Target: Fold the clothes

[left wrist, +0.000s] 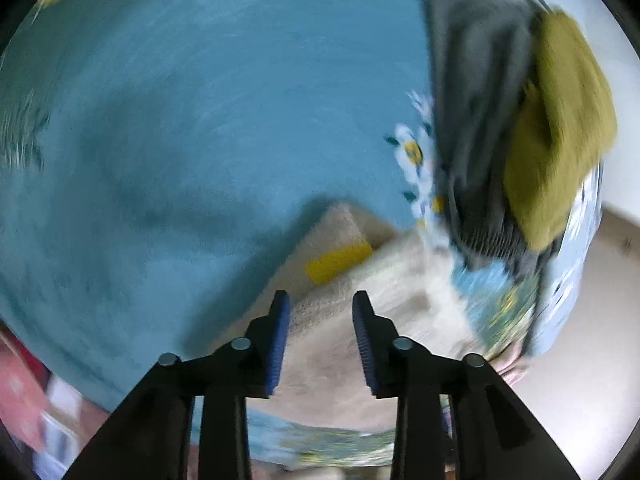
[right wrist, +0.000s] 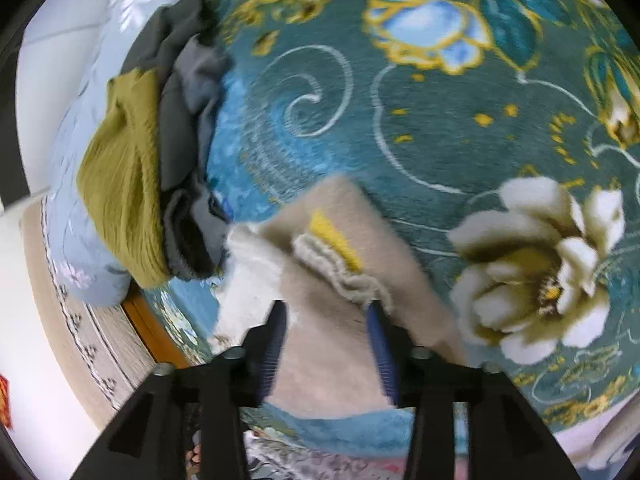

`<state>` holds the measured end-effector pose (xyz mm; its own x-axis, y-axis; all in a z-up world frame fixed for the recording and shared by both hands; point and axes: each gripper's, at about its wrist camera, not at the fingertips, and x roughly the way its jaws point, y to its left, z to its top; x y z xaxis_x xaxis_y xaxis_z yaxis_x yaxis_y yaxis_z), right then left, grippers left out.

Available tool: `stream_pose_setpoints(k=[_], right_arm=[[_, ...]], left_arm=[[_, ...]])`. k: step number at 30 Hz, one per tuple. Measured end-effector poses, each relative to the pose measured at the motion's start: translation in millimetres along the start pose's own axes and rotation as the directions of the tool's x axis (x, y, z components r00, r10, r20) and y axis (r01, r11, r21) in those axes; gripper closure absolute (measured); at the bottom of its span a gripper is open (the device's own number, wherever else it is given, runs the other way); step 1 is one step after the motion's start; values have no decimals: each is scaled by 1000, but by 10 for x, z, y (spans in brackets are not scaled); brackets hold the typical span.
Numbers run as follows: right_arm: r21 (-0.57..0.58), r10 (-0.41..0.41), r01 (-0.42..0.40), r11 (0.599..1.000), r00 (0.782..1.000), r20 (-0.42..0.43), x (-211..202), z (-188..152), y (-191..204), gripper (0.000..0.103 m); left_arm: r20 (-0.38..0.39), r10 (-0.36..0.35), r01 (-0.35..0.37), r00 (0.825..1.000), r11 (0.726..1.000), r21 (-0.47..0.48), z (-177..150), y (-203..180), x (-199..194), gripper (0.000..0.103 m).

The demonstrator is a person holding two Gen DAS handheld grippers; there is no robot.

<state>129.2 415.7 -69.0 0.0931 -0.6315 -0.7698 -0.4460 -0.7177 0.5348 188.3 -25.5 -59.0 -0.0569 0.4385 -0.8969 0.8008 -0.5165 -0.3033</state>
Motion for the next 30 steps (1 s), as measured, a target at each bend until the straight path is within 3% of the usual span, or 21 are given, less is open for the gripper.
stream_pose_setpoints(k=[4,9,12,14,16,17,18,22,25,30], right_arm=[[-87,-73,76,993,997,31,141,-23,179,51],[-204,-171,178,963,984,47,291,-75,400,53],[-288,-207,214,933,977,54,307,-158,482,81],[-313,-172,180,932,984,53,260,-198,479,88],[-333,-179,199,922,980,91,162,-210,453,92],[-315,-182,209,926,977,113,109,-182,400,94],[-269,-187,214,939,975,124,69,-124,305,102],[-153,-180,195,969,978,106,22,76,31,102],[-191,-144,161,968,984,104,-26,84,85,98],[-250,-181,200,947,979,96,51,60,179,98]], left_arm=[[1,94,-93,996,984,154,-81,-166,113,67],[9,158,-155,987,956,250,-142,-281,214,67],[19,176,-173,984,939,296,-154,-305,229,67],[21,180,-177,983,931,318,-154,-307,236,67],[22,174,-171,985,926,335,-148,-301,238,66],[22,171,-168,985,924,343,-144,-296,240,66],[23,173,-170,985,923,346,-136,-288,250,66],[18,182,-177,983,919,354,-104,-254,298,66],[20,171,-166,985,914,370,-86,-241,292,66],[24,172,-164,985,879,447,-82,-258,307,66]])
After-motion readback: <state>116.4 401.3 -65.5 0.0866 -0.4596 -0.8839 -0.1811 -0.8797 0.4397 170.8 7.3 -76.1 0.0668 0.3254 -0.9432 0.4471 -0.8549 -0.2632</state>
